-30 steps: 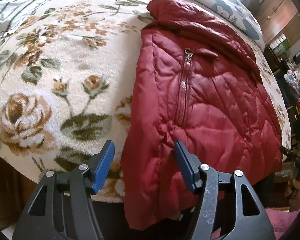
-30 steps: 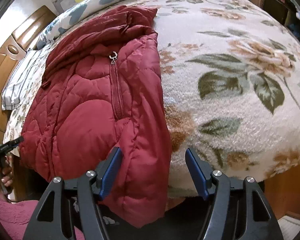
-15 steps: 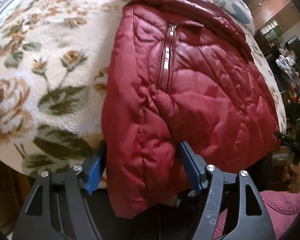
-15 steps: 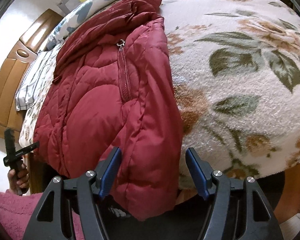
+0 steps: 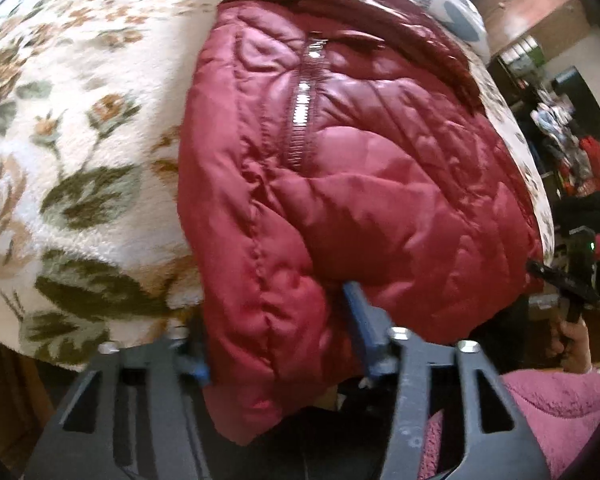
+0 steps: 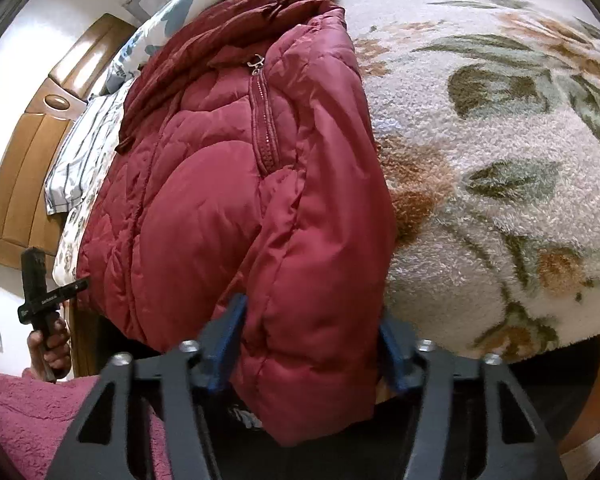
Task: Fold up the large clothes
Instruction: 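Lift the hem with both grippers and fold it toward the collar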
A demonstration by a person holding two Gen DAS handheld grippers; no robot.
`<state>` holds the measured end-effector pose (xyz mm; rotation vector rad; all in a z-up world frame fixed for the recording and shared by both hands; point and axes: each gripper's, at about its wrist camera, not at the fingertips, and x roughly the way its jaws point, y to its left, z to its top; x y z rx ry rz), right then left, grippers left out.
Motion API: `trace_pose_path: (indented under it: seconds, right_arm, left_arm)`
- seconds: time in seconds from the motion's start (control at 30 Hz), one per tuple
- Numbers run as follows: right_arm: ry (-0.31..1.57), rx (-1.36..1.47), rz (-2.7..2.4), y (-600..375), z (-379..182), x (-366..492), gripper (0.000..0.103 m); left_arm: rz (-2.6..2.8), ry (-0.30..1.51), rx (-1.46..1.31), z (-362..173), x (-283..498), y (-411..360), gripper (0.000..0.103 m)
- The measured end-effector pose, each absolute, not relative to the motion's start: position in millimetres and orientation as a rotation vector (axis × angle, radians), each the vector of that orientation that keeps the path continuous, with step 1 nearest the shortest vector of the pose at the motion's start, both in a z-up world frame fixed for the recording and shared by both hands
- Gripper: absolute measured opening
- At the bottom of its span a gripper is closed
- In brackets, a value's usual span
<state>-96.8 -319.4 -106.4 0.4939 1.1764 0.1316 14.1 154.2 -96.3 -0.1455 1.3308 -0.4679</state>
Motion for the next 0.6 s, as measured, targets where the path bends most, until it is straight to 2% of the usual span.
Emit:
trace_pose_path:
  seconds: [0.07,0.13,0.27,0.6]
  right_arm:
    - [1.17,0.471,0.14,-315,-102,-96,0.038]
    - [1.162,0.44,0.147,-308,-96,-95,0.032]
    - [1.137,0.42,0.159,-304,-90,-94,0.027]
    - [1.021,0.478,0.202,-308,-64,-95,0.025]
  left_arm:
    - [-0.476,1.314,-0.121,-93,14,148,0.026]
    - [-0.481,1.301,-0.119,-89,15,147,0.02]
    - [-0.488,1.273,-0.115,-78,16,144,0.017]
    - [-0.522,1.145,-0.197,-37,18,149,0.014]
